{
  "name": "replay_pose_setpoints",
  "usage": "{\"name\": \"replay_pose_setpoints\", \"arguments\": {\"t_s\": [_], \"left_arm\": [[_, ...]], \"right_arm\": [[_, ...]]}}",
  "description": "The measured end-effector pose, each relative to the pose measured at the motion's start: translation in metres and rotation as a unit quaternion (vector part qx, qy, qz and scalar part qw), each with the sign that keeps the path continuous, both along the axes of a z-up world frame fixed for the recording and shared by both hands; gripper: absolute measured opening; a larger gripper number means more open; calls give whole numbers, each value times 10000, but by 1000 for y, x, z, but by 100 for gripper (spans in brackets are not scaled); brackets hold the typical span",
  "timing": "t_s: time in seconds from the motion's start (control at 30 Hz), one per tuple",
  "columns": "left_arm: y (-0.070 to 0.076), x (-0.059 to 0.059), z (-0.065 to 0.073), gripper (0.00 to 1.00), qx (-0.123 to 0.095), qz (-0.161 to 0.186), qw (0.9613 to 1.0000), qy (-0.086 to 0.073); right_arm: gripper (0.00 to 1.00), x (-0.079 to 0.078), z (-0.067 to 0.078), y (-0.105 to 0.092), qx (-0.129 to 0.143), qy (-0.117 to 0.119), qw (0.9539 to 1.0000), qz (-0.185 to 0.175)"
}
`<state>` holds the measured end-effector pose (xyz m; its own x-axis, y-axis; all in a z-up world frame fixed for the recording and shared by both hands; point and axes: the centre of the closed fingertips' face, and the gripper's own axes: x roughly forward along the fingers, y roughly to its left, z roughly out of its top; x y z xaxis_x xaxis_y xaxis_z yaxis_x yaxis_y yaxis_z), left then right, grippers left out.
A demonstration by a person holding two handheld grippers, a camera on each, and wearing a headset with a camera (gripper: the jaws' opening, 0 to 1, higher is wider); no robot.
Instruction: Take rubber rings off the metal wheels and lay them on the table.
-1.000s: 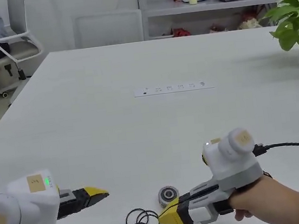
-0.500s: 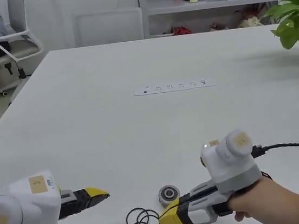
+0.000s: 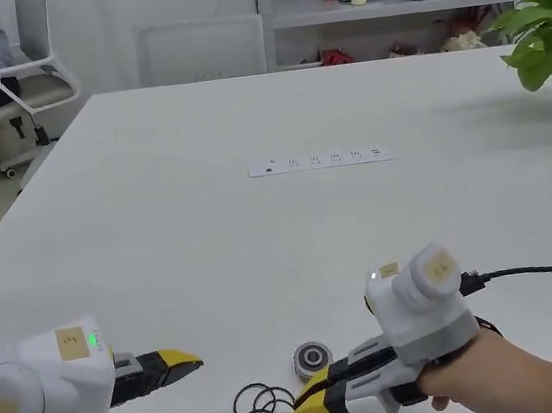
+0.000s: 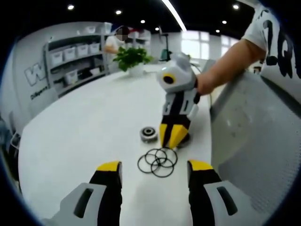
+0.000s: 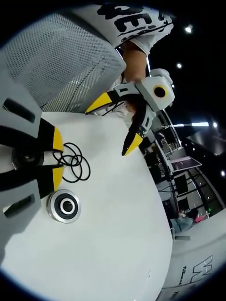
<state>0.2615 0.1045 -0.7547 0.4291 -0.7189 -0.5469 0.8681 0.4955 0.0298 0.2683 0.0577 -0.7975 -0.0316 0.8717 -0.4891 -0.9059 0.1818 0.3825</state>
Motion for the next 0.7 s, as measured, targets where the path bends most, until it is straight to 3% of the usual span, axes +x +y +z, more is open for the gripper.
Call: {"name": "replay_pose_setpoints", "arguments": {"t_s": [0.4, 0.7], "left_arm": [[-3, -1, 3, 57, -9, -39, 10000, -24], [-3, 0, 8, 57, -38, -40, 10000, -78]], "right_arm": [[12, 9, 12, -4, 163, -65, 9997, -164], [14, 16, 26, -10, 222, -258, 9991, -246]]}}
